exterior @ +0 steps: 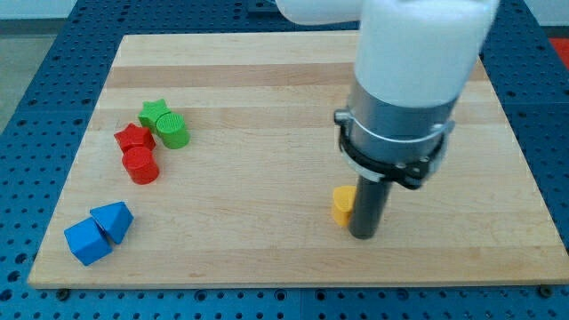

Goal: Move the yellow heart closer to the yellow hexagon

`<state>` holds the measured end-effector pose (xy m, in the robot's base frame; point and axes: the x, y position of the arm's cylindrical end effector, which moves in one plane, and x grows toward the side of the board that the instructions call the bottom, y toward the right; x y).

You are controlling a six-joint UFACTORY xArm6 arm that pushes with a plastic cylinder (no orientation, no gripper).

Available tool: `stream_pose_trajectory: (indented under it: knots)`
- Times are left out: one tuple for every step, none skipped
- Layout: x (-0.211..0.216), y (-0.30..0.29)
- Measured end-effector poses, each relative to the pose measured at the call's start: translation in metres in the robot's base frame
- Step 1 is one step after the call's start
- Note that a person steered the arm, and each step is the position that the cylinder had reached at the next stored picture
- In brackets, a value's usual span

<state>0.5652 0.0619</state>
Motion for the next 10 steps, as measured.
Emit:
stream_pose_trajectory:
  knots:
    - [-0.015,-0.016]
    - [-0.065,-0.018]
    - [-0.120,-0.018]
    - [-0.164,-0.020]
    - [-0.176,-0.065]
    - [-0.204,-0.024]
    - [-0.192,0.006]
    - [-0.163,-0.008]
    - [-0.189,0.032]
    - [-0.240,0.065]
